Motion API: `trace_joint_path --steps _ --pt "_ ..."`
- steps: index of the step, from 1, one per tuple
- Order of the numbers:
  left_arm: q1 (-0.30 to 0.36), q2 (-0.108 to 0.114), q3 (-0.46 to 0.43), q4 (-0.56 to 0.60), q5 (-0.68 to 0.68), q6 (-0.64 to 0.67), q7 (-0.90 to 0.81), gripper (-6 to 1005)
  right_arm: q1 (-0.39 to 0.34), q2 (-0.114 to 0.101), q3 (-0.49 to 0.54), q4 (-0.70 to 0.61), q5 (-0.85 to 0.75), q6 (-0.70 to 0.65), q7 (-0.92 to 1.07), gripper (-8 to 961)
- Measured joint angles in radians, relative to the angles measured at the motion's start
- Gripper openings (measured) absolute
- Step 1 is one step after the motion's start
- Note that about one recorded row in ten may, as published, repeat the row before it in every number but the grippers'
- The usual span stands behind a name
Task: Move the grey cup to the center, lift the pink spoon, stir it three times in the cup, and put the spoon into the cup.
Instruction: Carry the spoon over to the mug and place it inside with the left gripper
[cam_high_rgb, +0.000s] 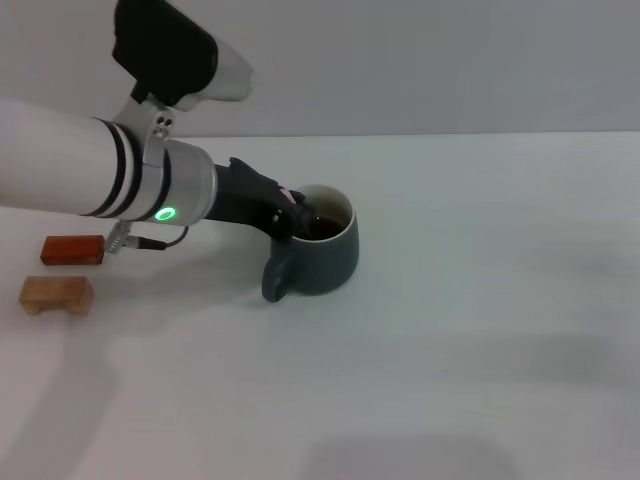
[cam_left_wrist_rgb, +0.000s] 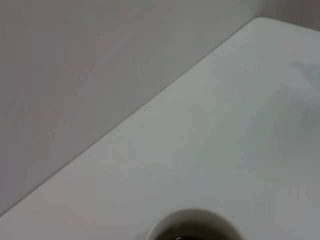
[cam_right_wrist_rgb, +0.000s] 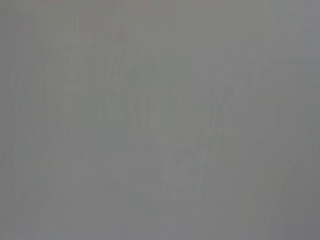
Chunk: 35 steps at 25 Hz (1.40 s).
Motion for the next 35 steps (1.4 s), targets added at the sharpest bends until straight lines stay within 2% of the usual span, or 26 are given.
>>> trace_joint_path --steps 4,11,20,28,30,35 --pt "-0.010 -0.001 0.025 0.005 -0.032 0.019 0.001 144 -0.005 0.000 0.000 0.010 0.000 0.003 0.000 21" --pt "-0.059 -0.002 0.069 0.091 -0.068 0.155 0.010 144 -0.008 0.000 0.000 0.015 0.000 0.011 0.000 20" --pt "-0.102 0.004 0.038 0.217 -0.041 0.250 0.013 145 -0.009 0.000 0.001 0.014 0.000 0.020 0.000 20" --pt "-0.065 0.004 -0.019 0.188 -0.004 0.196 0.013 145 -0.004 -0.003 0.005 0.012 0.000 0.020 0.000 21" --pt "-0.023 0.006 -0.042 0.141 0.001 0.161 0.017 145 -0.003 -0.003 0.006 0.012 0.000 0.020 0.000 21" --pt "0.011 0.003 -0.043 0.075 -0.007 0.096 0.017 145 0.000 -0.003 0.004 0.013 0.000 0.020 0.000 20"
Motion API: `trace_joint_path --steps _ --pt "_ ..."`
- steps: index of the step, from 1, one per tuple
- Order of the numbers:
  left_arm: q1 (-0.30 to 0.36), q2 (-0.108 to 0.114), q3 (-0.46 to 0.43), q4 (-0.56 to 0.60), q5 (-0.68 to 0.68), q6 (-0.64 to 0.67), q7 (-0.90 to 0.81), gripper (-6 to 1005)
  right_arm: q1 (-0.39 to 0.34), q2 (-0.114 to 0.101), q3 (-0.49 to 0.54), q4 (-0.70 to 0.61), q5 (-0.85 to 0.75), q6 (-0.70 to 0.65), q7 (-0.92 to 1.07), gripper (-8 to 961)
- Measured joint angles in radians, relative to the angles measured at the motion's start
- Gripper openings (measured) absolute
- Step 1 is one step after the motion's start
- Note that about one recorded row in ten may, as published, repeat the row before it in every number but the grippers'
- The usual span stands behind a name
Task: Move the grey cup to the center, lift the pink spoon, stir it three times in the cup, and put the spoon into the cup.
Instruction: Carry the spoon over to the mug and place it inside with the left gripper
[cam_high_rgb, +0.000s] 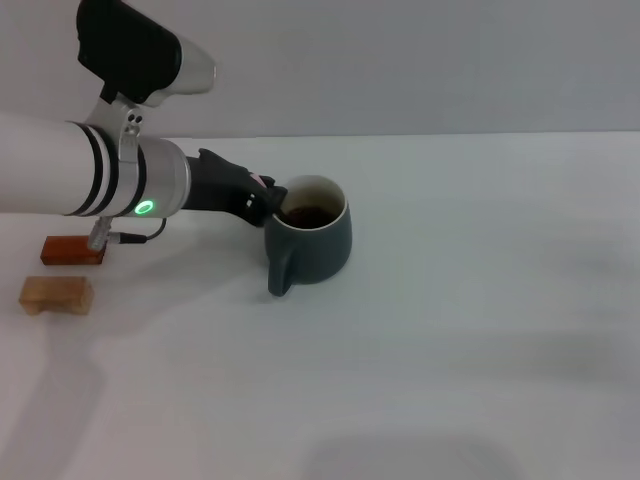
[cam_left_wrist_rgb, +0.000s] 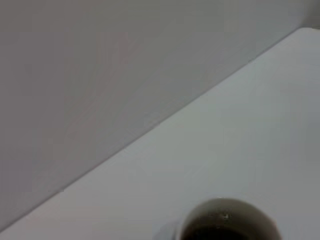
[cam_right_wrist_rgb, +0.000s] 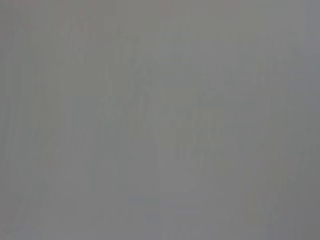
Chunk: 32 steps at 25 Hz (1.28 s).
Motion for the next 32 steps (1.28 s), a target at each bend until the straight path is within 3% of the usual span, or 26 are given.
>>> trace_joint_path --steps 13,19,26,32 --pt "-0.021 -0.006 0.068 -0.018 -0.060 -0.004 -0.002 145 -0.008 -0.001 -0.004 0.002 0.000 -0.002 0.000 21" --pt "-0.069 -0.007 0.115 0.092 -0.114 0.175 0.003 149 -0.013 0.000 -0.002 0.003 0.000 -0.003 0.000 20" --pt "-0.090 -0.003 0.107 0.176 -0.109 0.270 0.004 153 -0.018 0.000 0.003 0.005 0.000 -0.005 0.000 21" --pt "-0.061 0.002 0.060 0.148 -0.096 0.199 0.004 156 -0.017 0.000 0.005 0.005 0.000 -0.005 0.000 20"
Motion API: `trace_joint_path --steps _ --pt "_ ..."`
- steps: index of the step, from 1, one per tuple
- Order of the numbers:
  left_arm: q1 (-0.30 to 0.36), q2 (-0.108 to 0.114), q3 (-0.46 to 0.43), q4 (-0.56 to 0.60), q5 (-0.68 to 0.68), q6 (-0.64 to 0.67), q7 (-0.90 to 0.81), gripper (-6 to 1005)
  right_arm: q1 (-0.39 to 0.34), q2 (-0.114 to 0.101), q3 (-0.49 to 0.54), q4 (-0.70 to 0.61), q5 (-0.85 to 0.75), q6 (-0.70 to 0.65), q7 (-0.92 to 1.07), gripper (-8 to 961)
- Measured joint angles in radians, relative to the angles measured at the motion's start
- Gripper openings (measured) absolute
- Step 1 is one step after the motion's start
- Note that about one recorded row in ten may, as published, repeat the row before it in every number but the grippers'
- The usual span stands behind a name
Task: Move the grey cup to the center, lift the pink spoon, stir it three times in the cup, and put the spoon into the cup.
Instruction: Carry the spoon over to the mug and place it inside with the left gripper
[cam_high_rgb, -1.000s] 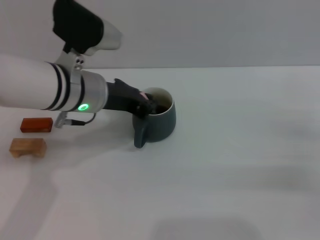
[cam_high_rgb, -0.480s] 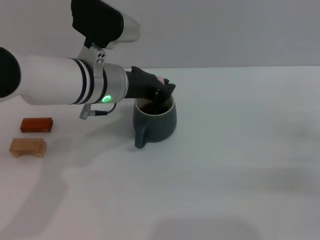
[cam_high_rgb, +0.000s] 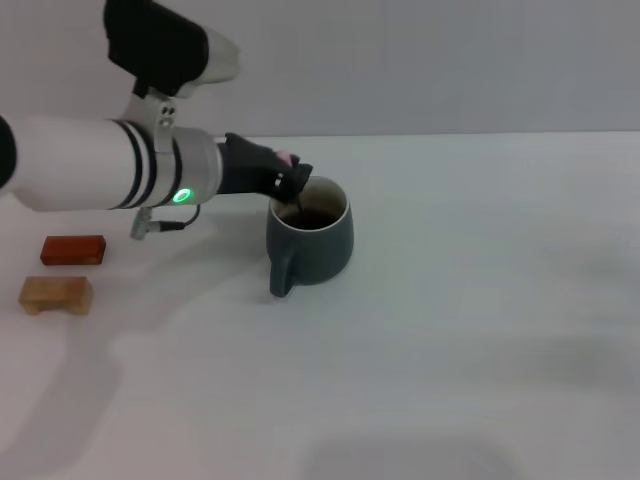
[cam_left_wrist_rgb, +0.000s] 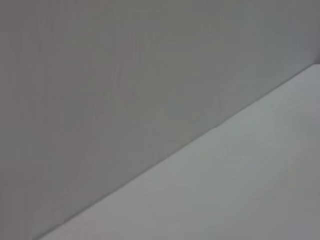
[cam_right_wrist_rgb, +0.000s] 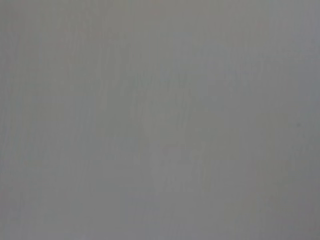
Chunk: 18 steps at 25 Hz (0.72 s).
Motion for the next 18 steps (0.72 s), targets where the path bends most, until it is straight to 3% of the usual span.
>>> trace_joint_path --steps 9,18 --pt "0.049 -0.002 -0.011 -0.095 0.035 -0.124 -0.008 161 0.007 -0.001 0.000 0.007 0.000 0.004 0.000 21" --pt "0.062 -0.004 -0.009 -0.101 0.030 -0.121 -0.008 167 0.008 -0.002 0.000 0.009 0.000 0.005 0.000 20"
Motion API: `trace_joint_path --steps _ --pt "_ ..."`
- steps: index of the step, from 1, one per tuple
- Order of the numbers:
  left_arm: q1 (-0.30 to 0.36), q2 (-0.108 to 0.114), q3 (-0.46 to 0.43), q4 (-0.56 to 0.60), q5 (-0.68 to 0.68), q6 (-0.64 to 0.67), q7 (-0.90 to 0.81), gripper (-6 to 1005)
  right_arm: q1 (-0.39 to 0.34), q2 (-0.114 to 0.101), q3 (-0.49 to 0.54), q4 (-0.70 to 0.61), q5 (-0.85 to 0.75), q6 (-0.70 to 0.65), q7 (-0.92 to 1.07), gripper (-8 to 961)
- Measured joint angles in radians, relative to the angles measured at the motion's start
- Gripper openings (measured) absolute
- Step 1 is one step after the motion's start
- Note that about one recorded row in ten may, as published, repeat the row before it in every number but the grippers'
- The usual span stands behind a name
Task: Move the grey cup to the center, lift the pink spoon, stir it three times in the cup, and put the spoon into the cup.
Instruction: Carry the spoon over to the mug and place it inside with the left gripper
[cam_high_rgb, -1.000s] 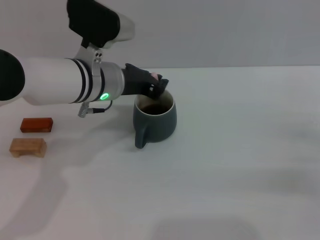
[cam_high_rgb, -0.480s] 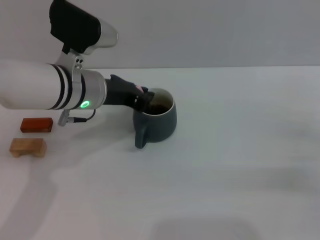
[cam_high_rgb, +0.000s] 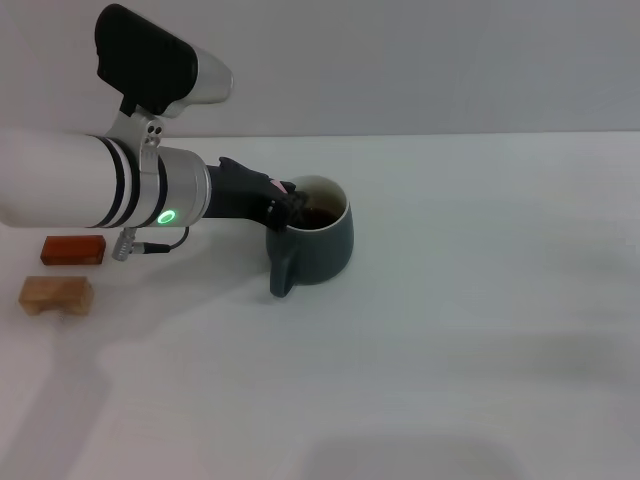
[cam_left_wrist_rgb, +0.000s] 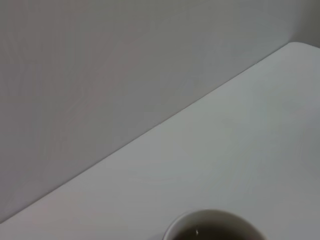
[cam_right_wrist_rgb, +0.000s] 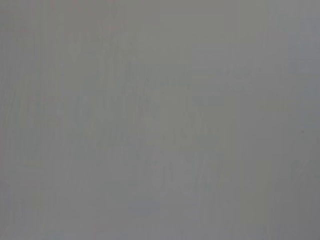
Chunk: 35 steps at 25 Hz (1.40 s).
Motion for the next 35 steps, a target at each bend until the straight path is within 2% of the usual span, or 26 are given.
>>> trace_joint_path --steps 28,32,35 --pt "0.009 0.002 -0.018 0.017 -0.003 0.001 -0.002 183 0.007 0.000 -0.003 0.000 0.000 0.000 0.000 21" --pt "0.017 0.002 -0.025 -0.007 -0.003 0.003 -0.002 193 0.009 0.000 -0.002 0.000 0.000 0.002 0.000 21" --pt "0.044 0.001 -0.046 -0.070 -0.010 0.042 0.002 206 0.010 0.000 -0.001 0.000 0.000 0.003 0.000 21"
